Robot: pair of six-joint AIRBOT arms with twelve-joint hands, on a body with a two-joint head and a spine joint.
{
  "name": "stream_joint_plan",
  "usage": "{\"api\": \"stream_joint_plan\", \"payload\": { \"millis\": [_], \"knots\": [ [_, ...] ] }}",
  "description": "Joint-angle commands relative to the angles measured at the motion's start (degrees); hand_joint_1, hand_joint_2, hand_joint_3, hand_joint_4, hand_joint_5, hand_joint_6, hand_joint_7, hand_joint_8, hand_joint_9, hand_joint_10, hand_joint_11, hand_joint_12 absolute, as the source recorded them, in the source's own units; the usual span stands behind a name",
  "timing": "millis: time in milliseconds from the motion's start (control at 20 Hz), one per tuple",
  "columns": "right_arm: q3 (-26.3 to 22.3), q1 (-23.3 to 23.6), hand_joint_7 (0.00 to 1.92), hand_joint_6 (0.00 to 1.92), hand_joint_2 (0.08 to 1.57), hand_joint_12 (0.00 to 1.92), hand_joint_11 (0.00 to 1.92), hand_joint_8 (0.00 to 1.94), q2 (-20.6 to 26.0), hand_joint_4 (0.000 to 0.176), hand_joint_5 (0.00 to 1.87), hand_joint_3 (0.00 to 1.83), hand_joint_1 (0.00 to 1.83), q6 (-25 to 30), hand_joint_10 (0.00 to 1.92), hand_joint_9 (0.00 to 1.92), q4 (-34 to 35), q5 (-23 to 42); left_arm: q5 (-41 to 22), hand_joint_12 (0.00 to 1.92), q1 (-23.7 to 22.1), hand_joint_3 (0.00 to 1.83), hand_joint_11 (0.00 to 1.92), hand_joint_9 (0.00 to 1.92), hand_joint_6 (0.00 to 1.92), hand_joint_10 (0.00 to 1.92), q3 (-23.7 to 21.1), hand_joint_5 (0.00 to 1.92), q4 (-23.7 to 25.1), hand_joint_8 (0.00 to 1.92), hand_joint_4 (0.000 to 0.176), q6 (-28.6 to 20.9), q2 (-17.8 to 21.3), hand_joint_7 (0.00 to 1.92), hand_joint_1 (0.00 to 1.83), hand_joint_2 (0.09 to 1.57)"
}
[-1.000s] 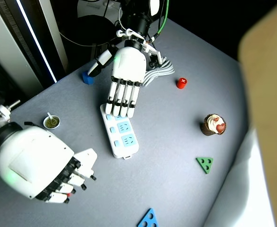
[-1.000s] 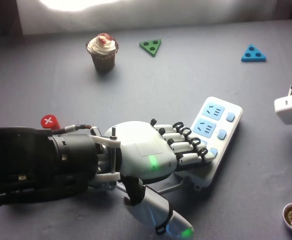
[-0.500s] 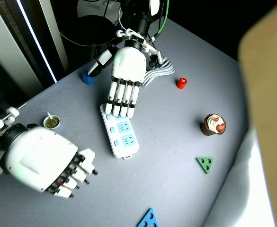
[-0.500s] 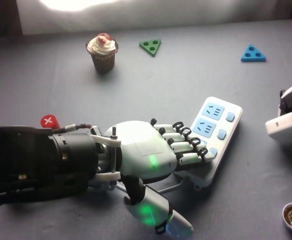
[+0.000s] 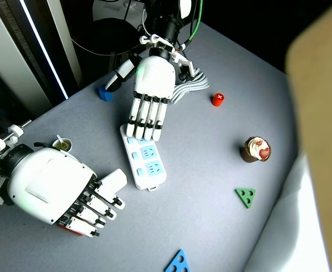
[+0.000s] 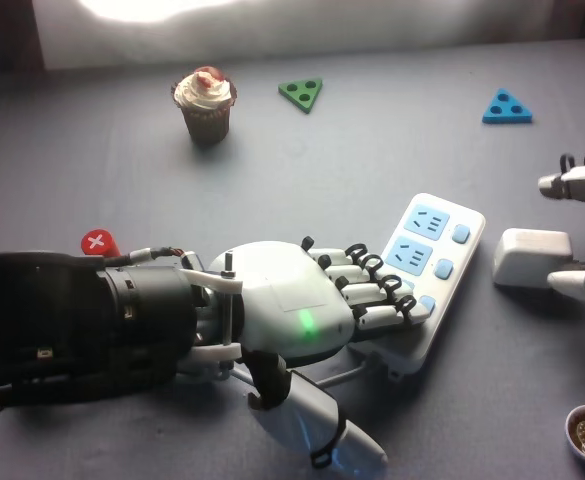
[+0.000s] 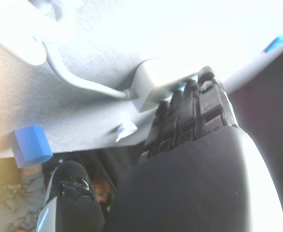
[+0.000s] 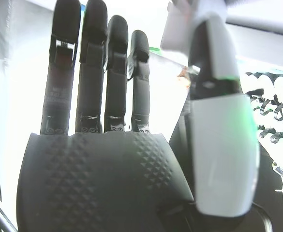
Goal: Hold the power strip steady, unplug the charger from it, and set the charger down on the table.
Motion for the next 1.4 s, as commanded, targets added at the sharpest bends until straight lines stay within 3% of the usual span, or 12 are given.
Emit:
{"api": "stream_joint_plan", "payload": {
  "millis": [0, 150, 250, 350, 600, 700, 950, 1350],
  "knots": [
    [-0.06, 0.04, 0.38, 0.0, 0.99, 0.51, 0.23, 0.0, 1.06, 0.0, 0.31, 0.0, 0.7, 0.81, 0.0, 0.39, -1.76, 5.29, 0.19, 0.01, -0.17, 0.0, 0.02, 0.04, 0.01, 0.01, -0.26, 0.02, 0.09, 0.01, 0.0, 0.07, 0.09, 0.05, 0.0, 1.0],
    [-1.16, -0.04, 0.35, 0.0, 0.99, 0.49, 0.21, 0.0, 3.24, 0.0, 0.28, 0.0, 0.67, 7.5, 0.0, 0.36, -3.93, 5.0, 0.22, 0.02, -0.5, 0.0, 0.04, 0.05, 0.01, 0.01, -0.52, 0.03, 0.1, 0.01, 0.0, 0.07, 0.35, 0.06, 0.0, 1.0],
    [-1.7, -1.05, 0.36, 0.01, 0.99, 0.5, 0.22, 0.01, 5.0, 0.0, 0.3, 0.0, 0.68, 15.63, 0.01, 0.37, -10.61, 5.04, 0.26, 0.0, -0.72, 0.0, 0.01, 0.03, 0.0, 0.0, -0.7, 0.01, 0.1, 0.0, 0.0, 0.07, 0.54, 0.03, 0.0, 1.01],
    [-2.68, -3.42, 0.37, 0.01, 0.99, 0.5, 0.23, 0.01, 6.65, 0.0, 0.31, 0.0, 0.68, 22.63, 0.01, 0.38, -18.66, 8.09, 0.34, 0.0, -1.15, 0.0, 0.01, 0.02, 0.0, 0.0, -0.84, 0.0, 0.1, 0.0, 0.0, 0.07, 0.69, 0.03, 0.0, 1.01],
    [-3.15, -8.82, 0.38, 0.01, 1.05, 0.51, 0.24, 0.01, 9.67, 0.0, 0.31, 0.02, 0.63, 31.6, 0.01, 0.39, -30.24, 16.16, 0.54, 0.0, -2.84, 0.0, 0.01, 0.01, 0.0, 0.0, -1.06, 0.0, 0.03, 0.0, 0.0, 0.06, 1.06, 0.02, 0.0, 1.0],
    [-2.6, -12.86, 0.41, 0.01, 1.06, 0.52, 0.27, 0.0, 9.77, 0.0, 0.36, 0.01, 0.67, 32.34, 0.01, 0.42, -33.92, 22.27, 0.82, 0.01, -3.74, 0.0, 0.03, 0.04, 0.01, 0.01, -1.13, 0.02, -0.34, 0.01, 0.0, 0.06, 1.22, 0.04, 0.0, 1.0],
    [-1.92, -15.31, 0.45, 0.02, 1.06, 0.54, 0.31, 0.02, 11.15, 0.0, 0.4, 0.0, 0.74, 31.99, 0.01, 0.46, -31.88, 21.84, 0.6, 0.02, -6.17, 0.0, 0.03, 0.03, 0.01, 0.01, -1.24, 0.02, -1.09, 0.01, 0.0, 0.07, 1.92, 0.04, 0.0, 1.01],
    [-1.94, -18.11, 0.46, 0.01, 1.1, 0.51, 0.3, 0.01, 10.2, 0.0, 0.41, 0.01, 0.68, 31.64, 0.0, 0.46, -36.1, 25.1, 1.12, 0.02, -13.19, 0.0, 0.03, 0.03, 0.0, 0.0, -2.48, 0.02, -2.65, 0.0, 0.0, 0.06, 4.99, 0.03, 0.0, 1.01]
  ]
}}
